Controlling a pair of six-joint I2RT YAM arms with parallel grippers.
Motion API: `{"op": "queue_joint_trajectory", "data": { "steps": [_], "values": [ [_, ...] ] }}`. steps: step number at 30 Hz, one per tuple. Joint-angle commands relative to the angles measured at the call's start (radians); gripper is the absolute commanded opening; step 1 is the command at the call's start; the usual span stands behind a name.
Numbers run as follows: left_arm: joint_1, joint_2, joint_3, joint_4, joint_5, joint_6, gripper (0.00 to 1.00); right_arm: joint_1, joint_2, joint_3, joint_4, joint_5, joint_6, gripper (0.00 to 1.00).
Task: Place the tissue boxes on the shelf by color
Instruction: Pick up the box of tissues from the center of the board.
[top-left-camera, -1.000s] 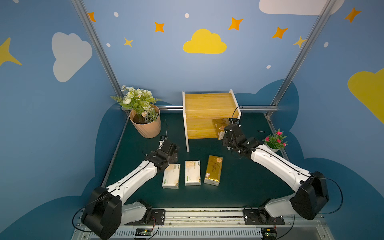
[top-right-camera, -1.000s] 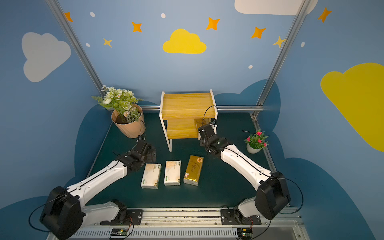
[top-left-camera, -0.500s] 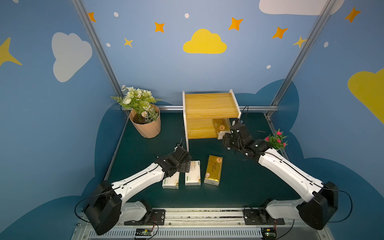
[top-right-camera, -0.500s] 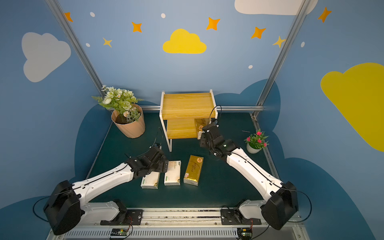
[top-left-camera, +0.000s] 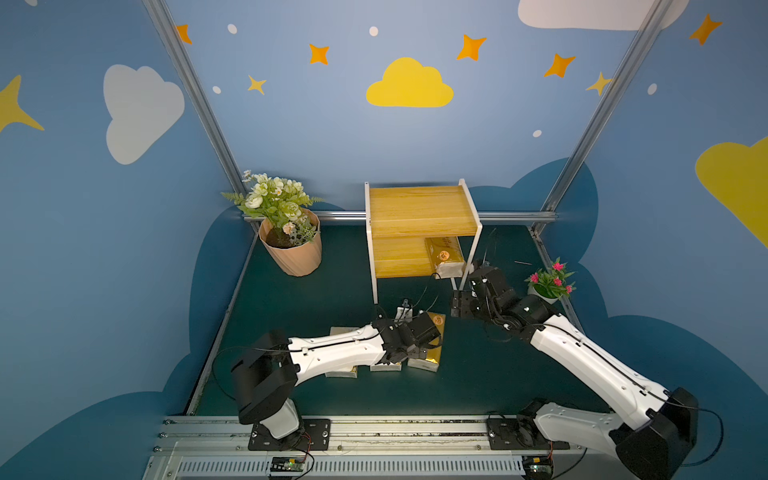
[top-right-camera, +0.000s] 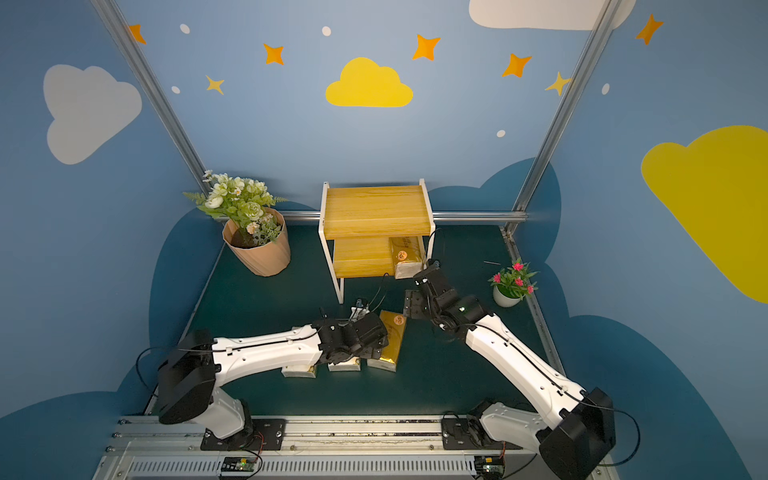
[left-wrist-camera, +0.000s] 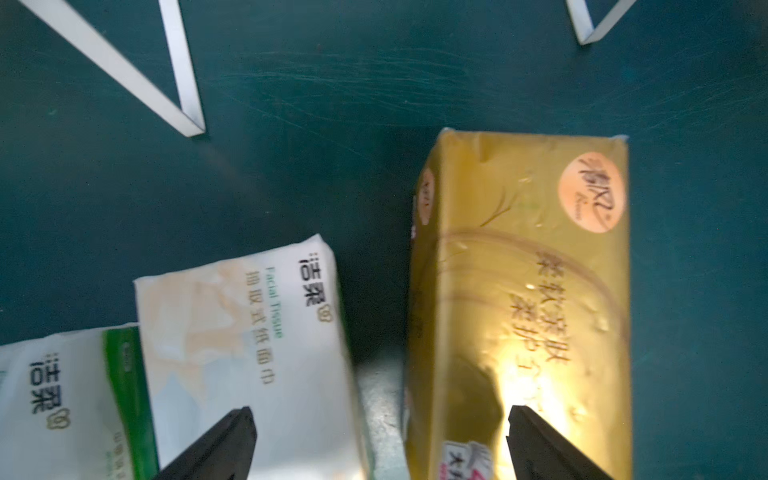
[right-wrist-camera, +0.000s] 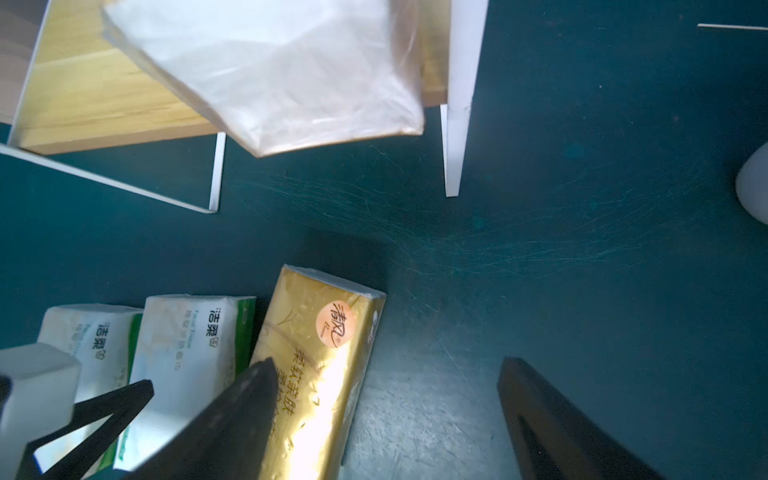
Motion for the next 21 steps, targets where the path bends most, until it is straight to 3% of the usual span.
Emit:
{"op": "queue_joint_trajectory", "data": {
  "steps": [1,14,21],
  "values": [
    [-0.01,0.029,0.056,-0.053,0.015,-0.059,1.0,-0.001,-0.061,-0.011,-0.049,0.02,-0.054,0.96],
    [-0.058,0.175,0.184,-0.115,0.076,-0.052,1.0,-0.012,-0.13,-0.04,-0.1,0.046,-0.081,0.98],
    [-0.077,0.179,0.179,-0.112,0.066,-0.09,1.0,-0.014,-0.162,-0.048,-0.126,0.03,-0.092,0.98]
  ]
}}
